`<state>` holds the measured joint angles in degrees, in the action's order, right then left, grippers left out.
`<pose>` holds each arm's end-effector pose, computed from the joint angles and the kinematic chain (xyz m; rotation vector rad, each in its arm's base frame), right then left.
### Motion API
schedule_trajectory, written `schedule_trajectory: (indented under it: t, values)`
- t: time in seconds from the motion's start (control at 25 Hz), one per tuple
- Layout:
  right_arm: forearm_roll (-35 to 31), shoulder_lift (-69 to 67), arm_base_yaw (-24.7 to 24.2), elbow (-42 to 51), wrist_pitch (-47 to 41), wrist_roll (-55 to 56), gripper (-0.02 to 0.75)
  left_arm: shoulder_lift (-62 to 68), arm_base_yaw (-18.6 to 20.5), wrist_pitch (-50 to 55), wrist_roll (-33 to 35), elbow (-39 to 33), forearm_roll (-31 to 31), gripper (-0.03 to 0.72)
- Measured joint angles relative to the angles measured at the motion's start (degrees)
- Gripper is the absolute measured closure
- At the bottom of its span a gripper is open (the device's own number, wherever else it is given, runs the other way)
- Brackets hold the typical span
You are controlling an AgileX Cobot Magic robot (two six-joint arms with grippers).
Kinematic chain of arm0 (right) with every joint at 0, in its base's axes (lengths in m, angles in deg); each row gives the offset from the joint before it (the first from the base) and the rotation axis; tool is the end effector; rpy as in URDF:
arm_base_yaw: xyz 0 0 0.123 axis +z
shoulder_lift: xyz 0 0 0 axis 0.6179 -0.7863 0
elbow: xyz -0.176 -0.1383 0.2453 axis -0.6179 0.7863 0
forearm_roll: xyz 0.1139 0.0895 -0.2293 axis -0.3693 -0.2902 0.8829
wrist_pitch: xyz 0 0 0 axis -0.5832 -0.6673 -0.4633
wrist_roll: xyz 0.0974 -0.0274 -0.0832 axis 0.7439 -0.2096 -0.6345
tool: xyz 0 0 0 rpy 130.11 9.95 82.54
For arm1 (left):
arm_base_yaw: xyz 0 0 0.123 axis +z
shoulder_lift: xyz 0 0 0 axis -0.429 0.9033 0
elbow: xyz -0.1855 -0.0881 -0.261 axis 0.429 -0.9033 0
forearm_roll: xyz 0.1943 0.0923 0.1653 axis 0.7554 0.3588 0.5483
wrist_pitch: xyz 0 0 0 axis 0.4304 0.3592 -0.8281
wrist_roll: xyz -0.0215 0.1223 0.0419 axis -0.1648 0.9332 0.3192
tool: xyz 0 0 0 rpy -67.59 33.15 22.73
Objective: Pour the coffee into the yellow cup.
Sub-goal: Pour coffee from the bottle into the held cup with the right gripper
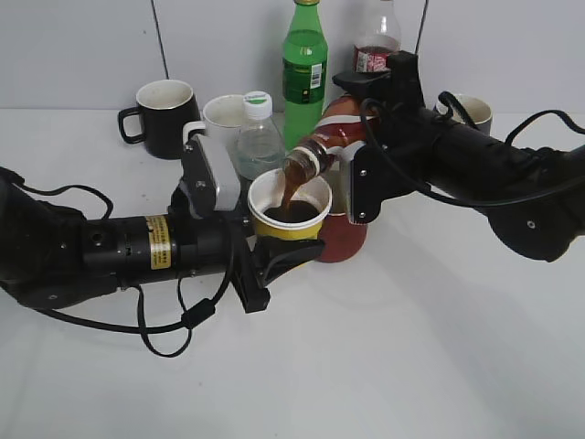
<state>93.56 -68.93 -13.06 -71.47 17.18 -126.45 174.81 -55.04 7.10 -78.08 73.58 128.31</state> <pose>0.3805 0.2054 0.1890 -1.5225 0.7306 -0.7545 0.3055 -0.2685 0.1273 1.1152 1.5247 -0.8246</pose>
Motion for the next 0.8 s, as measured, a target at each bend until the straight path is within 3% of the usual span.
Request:
schedule_trajectory:
  t: [0.8]
  values:
    - [-0.26, 0.00, 0.00, 0.00, 2.13, -1.74, 0.234, 0.00, 0.00, -2.07, 0.00, 0.00, 0.99, 0.311]
